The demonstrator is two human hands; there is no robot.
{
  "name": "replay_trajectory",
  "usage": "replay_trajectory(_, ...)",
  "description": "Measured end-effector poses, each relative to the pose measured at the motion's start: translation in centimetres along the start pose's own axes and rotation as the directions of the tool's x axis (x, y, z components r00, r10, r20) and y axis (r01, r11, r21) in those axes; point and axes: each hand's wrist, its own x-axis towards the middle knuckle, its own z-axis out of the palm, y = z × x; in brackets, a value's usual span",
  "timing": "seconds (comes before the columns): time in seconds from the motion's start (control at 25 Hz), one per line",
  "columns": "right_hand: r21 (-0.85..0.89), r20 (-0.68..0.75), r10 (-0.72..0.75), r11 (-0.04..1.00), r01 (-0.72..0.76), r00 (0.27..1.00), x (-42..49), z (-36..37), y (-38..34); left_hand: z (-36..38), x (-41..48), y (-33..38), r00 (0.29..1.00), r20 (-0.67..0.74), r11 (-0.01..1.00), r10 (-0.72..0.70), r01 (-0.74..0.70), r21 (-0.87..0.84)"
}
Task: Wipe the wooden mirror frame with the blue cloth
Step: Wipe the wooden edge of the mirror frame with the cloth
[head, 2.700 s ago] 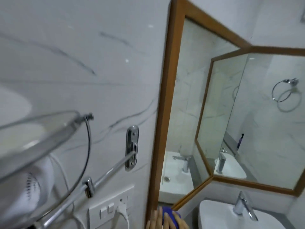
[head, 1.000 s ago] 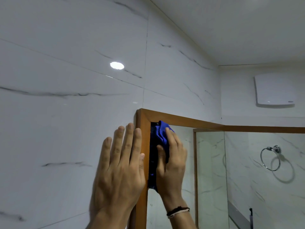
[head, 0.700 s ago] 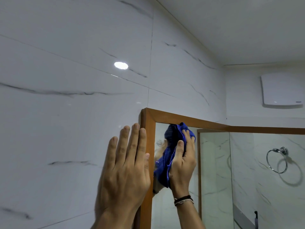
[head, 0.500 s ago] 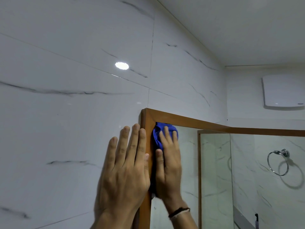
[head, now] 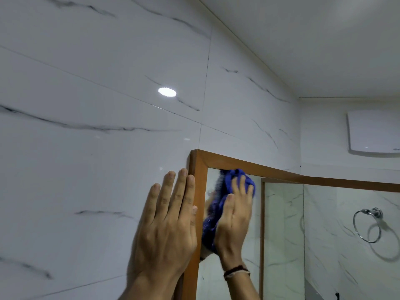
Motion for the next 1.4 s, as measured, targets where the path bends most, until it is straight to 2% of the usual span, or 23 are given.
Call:
replay_trajectory(0.08, -0.079, 0.143, -0.275, 0.954, 0.288, 0.951, -1.9, 0.3, 0.7, -0.3, 0.2, -0.1, 1.0, 0.012, 1.0, 0.007, -0.007, -0.008)
replay_trajectory(0.12, -0.083, 0.141, -0.29, 0.949, 0.303, 0.947, -1.6, 0.0, 1.5, -0.4, 0.3, -0.4, 1.0, 0.018, 1.0, 0.014, -0.014, -0.011)
replay_trajectory(0.2, -0.018, -0.017, 0.013, 1.0, -0.014, 1.0, 0.6, -0.8, 1.7, -0.2, 0.4, -1.3, 0.998, 0.028, 0.999, 0.049, -0.049, 0.003)
replay_trajectory(0.24, 0.013, -0.05, 0.161, 0.987, -0.161, 0.986, 1.4, -0.5, 0.8, 0.0, 0.2, -1.6, 0.997, 0.033, 0.997, 0.067, -0.068, 0.027)
replay_trajectory(0.28, -0.009, -0.044, 0.162, 0.987, -0.163, 0.986, 1.3, 0.2, -0.6, 0.1, 0.1, -1.8, 0.996, 0.039, 0.996, 0.075, -0.077, 0.052)
replay_trajectory(0.32, -0.059, -0.001, 0.004, 0.998, -0.004, 1.0, 0.2, 0.6, -1.6, 0.2, 0.0, -1.9, 0.997, 0.039, 0.995, 0.072, -0.075, 0.061)
replay_trajectory(0.4, -0.078, 0.127, -0.308, 0.945, 0.319, 0.943, -1.9, 1.1, -0.3, 0.5, 0.1, -1.7, 0.998, 0.006, 0.997, 0.063, -0.063, 0.053)
replay_trajectory(0.44, -0.072, 0.138, -0.32, 0.941, 0.332, 0.937, -1.1, 0.5, 0.6, 0.6, 0.2, -1.7, 0.998, 0.003, 0.997, 0.06, -0.06, 0.049)
replay_trajectory(0.56, -0.017, -0.041, 0.109, 0.994, -0.11, 0.993, 1.7, -0.7, 0.8, 0.5, 0.0, -1.7, 0.995, 0.024, 0.995, 0.099, -0.099, 0.022)
replay_trajectory(0.6, -0.003, -0.045, 0.147, 0.989, -0.148, 0.988, 1.4, 0.1, -0.2, 0.6, -0.1, -1.8, 0.995, 0.023, 0.995, 0.097, -0.097, 0.023)
replay_trajectory(0.68, -0.041, 0.055, -0.168, 0.985, 0.17, 0.984, -1.2, 1.1, -1.2, 0.7, -0.1, -1.4, 0.997, 0.006, 0.997, 0.076, -0.076, 0.033)
replay_trajectory(0.76, -0.082, 0.156, -0.381, 0.914, 0.396, 0.911, -1.8, 0.5, 0.8, 0.9, -0.1, -1.2, 0.997, -0.006, 0.997, 0.071, -0.071, 0.024)
replay_trajectory(0.8, -0.096, 0.131, -0.319, 0.938, 0.332, 0.939, -0.4, -0.4, 1.8, 0.8, -0.2, -1.3, 0.997, 0.006, 0.997, 0.076, -0.076, 0.019)
replay_trajectory(0.84, -0.085, 0.045, -0.153, 0.984, 0.156, 0.987, 1.1, -1.0, 2.1, 0.7, -0.2, -1.4, 0.996, 0.022, 0.996, 0.09, -0.091, 0.019)
replay_trajectory(0.88, -0.049, -0.015, 0.05, 0.997, -0.051, 0.999, 1.8, -1.0, 1.2, 0.5, -0.2, -1.4, 0.994, 0.031, 0.995, 0.101, -0.102, 0.017)
replay_trajectory(0.92, -0.02, -0.04, 0.141, 0.99, -0.142, 0.989, 1.8, -0.4, 0.2, 0.5, -0.3, -1.4, 0.994, 0.033, 0.995, 0.1, -0.1, 0.018)
replay_trajectory(1.04, -0.081, 0.105, -0.269, 0.957, 0.277, 0.958, -1.7, 0.9, -0.1, 0.7, -0.2, -1.0, 0.997, 0.01, 0.997, 0.078, -0.078, 0.024)
replay_trajectory(1.08, -0.084, 0.127, -0.321, 0.939, 0.333, 0.938, -1.6, 0.5, 0.9, 0.7, -0.3, -1.0, 0.997, 0.004, 0.997, 0.076, -0.076, 0.015)
replay_trajectory(1.16, -0.06, 0.002, -0.071, 0.996, 0.071, 0.997, 0.4, -0.7, 1.8, 0.4, -0.3, -1.2, 0.996, 0.018, 0.996, 0.084, -0.084, 0.003)
replay_trajectory(1.2, -0.02, -0.049, 0.111, 0.993, -0.112, 0.993, 0.9, -0.7, 1.2, 0.2, -0.3, -1.3, 0.996, 0.028, 0.996, 0.087, -0.087, 0.002)
replay_trajectory(1.24, 0.004, -0.064, 0.17, 0.985, -0.17, 0.983, 0.6, -0.2, 0.2, 0.1, -0.3, -1.2, 0.996, 0.034, 0.997, 0.081, -0.081, 0.002)
replay_trajectory(1.36, -0.035, 0.094, -0.249, 0.967, 0.253, 0.964, -2.1, 1.2, -0.3, 0.3, -0.4, -0.9, 0.997, 0.02, 0.998, 0.068, -0.068, 0.012)
replay_trajectory(1.4, -0.028, 0.109, -0.286, 0.957, 0.29, 0.952, -1.7, 1.0, 0.2, 0.4, -0.4, -0.9, 0.997, 0.024, 0.997, 0.071, -0.072, 0.006)
